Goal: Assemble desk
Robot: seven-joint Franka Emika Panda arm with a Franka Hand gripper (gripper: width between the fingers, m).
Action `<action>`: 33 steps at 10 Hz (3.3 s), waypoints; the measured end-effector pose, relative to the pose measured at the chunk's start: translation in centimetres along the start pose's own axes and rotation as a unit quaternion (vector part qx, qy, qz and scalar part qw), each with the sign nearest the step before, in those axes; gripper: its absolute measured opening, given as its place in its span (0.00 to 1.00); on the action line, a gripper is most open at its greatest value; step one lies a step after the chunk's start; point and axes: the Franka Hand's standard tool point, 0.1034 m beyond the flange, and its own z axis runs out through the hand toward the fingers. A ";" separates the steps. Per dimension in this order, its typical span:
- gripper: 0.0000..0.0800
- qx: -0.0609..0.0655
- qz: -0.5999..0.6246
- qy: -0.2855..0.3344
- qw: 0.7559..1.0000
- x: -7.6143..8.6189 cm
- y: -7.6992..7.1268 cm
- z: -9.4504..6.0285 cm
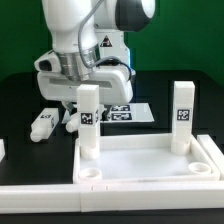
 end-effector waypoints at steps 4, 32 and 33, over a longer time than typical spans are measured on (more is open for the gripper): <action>0.35 -0.004 -0.080 -0.005 0.997 -0.1 -0.4 -0.2; 0.36 -0.064 -0.992 -0.101 0.045 3.0 0.8 -2.1; 0.36 -0.065 -0.990 -0.101 0.070 2.9 0.9 -2.0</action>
Offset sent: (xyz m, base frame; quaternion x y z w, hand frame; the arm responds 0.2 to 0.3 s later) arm 0.0000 0.0000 0.0000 0.0000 0.0000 -0.1296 0.9916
